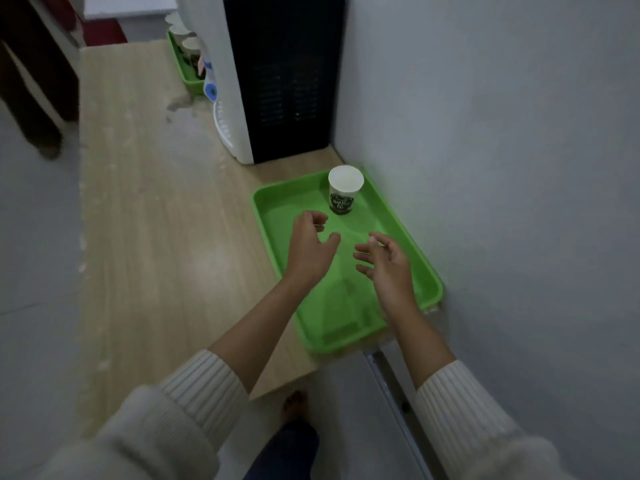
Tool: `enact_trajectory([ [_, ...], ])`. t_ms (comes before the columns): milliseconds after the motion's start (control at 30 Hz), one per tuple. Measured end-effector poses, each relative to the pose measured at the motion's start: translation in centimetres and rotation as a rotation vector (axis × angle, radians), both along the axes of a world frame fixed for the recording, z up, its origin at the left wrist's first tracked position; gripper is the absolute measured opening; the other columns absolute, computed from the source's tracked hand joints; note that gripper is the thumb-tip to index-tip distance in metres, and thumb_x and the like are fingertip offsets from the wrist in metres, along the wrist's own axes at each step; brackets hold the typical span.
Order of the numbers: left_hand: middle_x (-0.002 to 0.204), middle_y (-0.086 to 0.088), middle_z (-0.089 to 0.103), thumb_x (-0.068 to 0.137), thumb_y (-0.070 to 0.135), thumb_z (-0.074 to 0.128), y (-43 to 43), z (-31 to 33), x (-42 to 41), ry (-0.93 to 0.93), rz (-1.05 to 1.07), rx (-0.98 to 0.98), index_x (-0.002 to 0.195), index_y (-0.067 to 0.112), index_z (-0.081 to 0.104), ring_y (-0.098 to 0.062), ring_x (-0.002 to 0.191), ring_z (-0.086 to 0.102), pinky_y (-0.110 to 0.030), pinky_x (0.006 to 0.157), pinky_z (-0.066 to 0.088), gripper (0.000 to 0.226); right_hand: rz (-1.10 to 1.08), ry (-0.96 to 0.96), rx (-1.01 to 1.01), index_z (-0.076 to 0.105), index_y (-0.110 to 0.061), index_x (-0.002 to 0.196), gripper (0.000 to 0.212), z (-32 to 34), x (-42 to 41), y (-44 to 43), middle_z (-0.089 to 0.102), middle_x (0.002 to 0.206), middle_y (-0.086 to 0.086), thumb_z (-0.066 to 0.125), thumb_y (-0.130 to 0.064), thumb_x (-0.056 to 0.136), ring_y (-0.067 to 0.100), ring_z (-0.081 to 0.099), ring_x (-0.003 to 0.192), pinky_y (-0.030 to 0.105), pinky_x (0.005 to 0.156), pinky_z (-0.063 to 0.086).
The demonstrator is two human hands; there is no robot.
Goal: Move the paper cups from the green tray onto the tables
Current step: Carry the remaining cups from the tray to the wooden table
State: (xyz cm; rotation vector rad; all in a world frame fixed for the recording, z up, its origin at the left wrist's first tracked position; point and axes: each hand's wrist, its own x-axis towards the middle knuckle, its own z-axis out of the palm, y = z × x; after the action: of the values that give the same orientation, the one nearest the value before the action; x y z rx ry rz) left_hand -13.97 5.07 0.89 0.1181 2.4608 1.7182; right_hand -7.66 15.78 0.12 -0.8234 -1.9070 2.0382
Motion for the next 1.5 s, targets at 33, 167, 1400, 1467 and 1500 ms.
enact_trajectory([
  [33, 0.122, -0.009, 0.052, 0.085, 0.014, 0.065, 0.7, -0.5, -1.9, 0.009, -0.02, -0.04, 0.118, 0.006, 0.049, -0.017, 0.109, 0.052, -0.028, 0.085, 0.046, 0.038, -0.038, -0.019, -0.055, 0.053, -0.013, 0.113, 0.016, -0.3, -1.5, 0.5, 0.066, 0.093, 0.005, 0.047, -0.02, 0.099, 0.019, 0.064, 0.089, 0.035, 0.08, 0.053],
  [167, 0.13, -0.014, 0.046, 0.081, 0.015, 0.069, 3.2, -2.0, -7.8, 0.064, -0.118, -0.166, 0.13, 0.001, 0.041, -0.024, 0.122, 0.044, -0.025, 0.097, 0.038, 0.058, -0.165, -0.088, -0.186, 0.053, -0.011, 0.113, 0.02, -1.8, -6.1, 2.1, 0.065, 0.103, 0.012, 0.044, -0.023, 0.1, 0.02, 0.064, 0.092, 0.036, 0.081, 0.053],
  [1400, 0.114, 0.008, 0.057, 0.067, 0.03, 0.083, 0.0, 0.4, 4.9, 0.165, -0.014, 0.027, 0.118, 0.016, 0.048, -0.008, 0.104, 0.055, -0.023, 0.085, 0.049, 0.063, 0.256, -0.208, -0.407, 0.067, -0.016, 0.095, 0.02, 0.9, 0.1, 1.7, 0.068, 0.094, 0.009, 0.048, -0.02, 0.098, 0.023, 0.065, 0.089, 0.034, 0.069, 0.056],
  [1467, 0.112, 0.01, 0.056, 0.068, 0.027, 0.083, -0.4, 0.7, 7.7, 0.17, 0.053, 0.041, 0.118, 0.017, 0.047, -0.004, 0.102, 0.055, -0.016, 0.083, 0.048, 0.062, 0.337, -0.2, -0.398, 0.067, -0.016, 0.097, 0.021, 1.1, 2.2, 1.3, 0.07, 0.092, 0.008, 0.046, -0.02, 0.098, 0.021, 0.068, 0.086, 0.034, 0.069, 0.056],
  [1500, 0.112, 0.011, 0.055, 0.068, 0.025, 0.083, -0.6, 0.7, 9.2, 0.173, 0.092, 0.05, 0.118, 0.017, 0.047, -0.003, 0.102, 0.054, -0.014, 0.082, 0.047, 0.062, 0.371, -0.201, -0.385, 0.067, -0.017, 0.097, 0.022, 1.2, 3.3, 1.0, 0.071, 0.091, 0.007, 0.045, -0.02, 0.099, 0.02, 0.069, 0.084, 0.032, 0.067, 0.056],
])
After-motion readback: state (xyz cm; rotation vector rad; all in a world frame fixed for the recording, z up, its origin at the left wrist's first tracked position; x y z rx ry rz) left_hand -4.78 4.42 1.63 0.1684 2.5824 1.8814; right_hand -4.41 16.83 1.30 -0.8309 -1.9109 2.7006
